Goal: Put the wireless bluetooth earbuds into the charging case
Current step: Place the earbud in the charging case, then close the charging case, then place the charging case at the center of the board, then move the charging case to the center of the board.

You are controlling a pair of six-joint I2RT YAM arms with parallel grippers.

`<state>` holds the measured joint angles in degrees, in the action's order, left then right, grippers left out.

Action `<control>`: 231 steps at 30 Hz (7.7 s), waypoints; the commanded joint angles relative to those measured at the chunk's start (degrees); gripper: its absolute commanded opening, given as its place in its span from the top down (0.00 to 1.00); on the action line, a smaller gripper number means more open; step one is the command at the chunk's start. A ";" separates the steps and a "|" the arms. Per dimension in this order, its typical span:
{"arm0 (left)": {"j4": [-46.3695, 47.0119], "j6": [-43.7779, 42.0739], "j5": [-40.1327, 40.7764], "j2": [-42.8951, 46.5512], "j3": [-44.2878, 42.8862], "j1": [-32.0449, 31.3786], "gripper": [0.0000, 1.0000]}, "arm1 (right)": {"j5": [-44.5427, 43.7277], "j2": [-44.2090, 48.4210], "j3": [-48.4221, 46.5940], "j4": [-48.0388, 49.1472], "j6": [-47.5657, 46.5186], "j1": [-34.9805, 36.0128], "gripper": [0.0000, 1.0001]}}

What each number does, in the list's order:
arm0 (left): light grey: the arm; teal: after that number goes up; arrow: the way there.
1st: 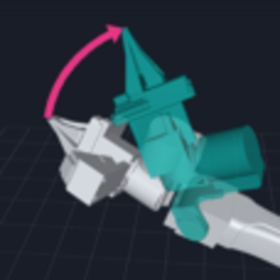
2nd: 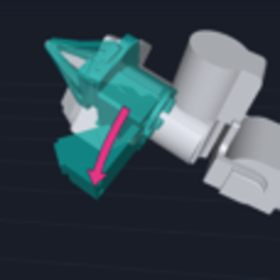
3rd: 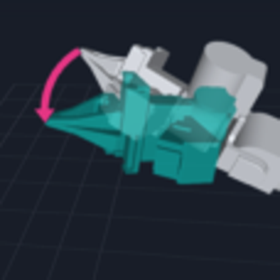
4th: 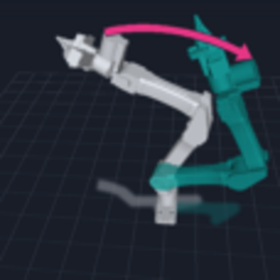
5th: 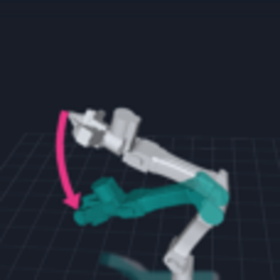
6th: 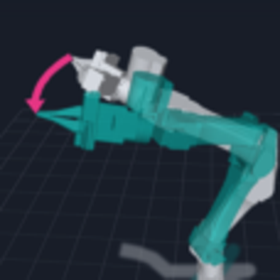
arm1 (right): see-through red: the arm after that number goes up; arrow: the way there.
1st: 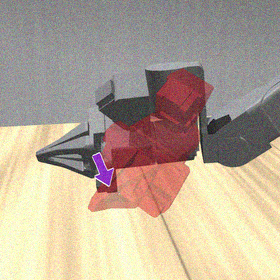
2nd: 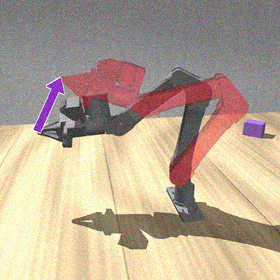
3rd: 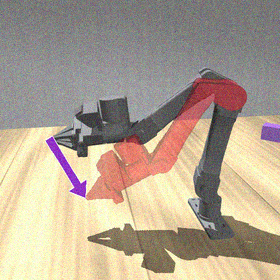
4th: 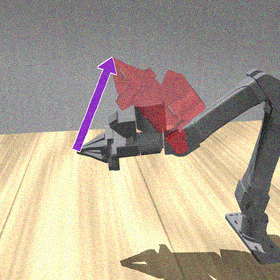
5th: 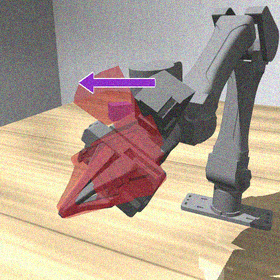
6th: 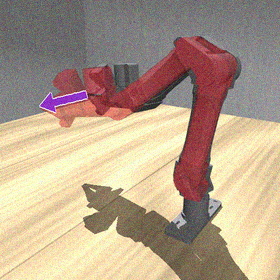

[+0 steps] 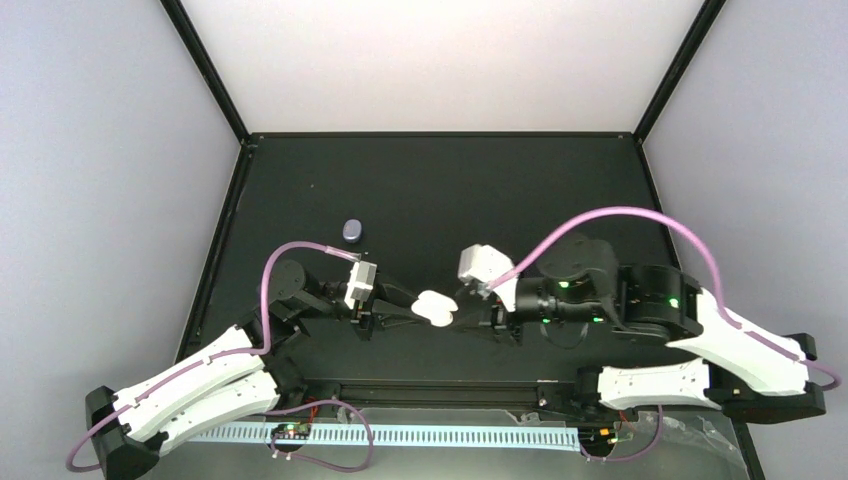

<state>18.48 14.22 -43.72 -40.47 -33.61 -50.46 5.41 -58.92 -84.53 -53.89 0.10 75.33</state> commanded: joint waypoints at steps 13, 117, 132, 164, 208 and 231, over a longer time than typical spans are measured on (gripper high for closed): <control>4.66 2.38 -0.19 2.60 -0.54 -0.34 0.98 | -25.08 2.96 3.92 10.62 13.18 -5.50 0.44; -1.65 21.02 19.87 -44.58 -16.83 22.71 0.98 | -19.45 13.29 40.45 26.70 26.41 -27.53 0.30; -5.46 28.85 22.38 -74.64 -38.56 26.51 0.99 | -22.22 22.27 43.89 20.17 25.70 -27.62 0.30; -21.87 21.12 27.87 -69.91 -36.03 27.62 0.12 | -28.82 24.06 39.14 17.74 18.62 -27.62 0.26; -46.68 3.80 44.77 -72.14 -40.93 38.84 0.39 | -23.15 19.77 38.44 18.79 19.48 -27.66 0.26; -39.54 24.51 44.57 -43.39 -9.59 22.79 0.61 | -15.08 20.05 44.33 24.58 26.14 -27.55 0.26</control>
<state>-23.05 28.51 0.64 -90.15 -48.84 -22.74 -13.74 -38.83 -42.92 -33.39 23.14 47.86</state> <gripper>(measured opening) 0.440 0.736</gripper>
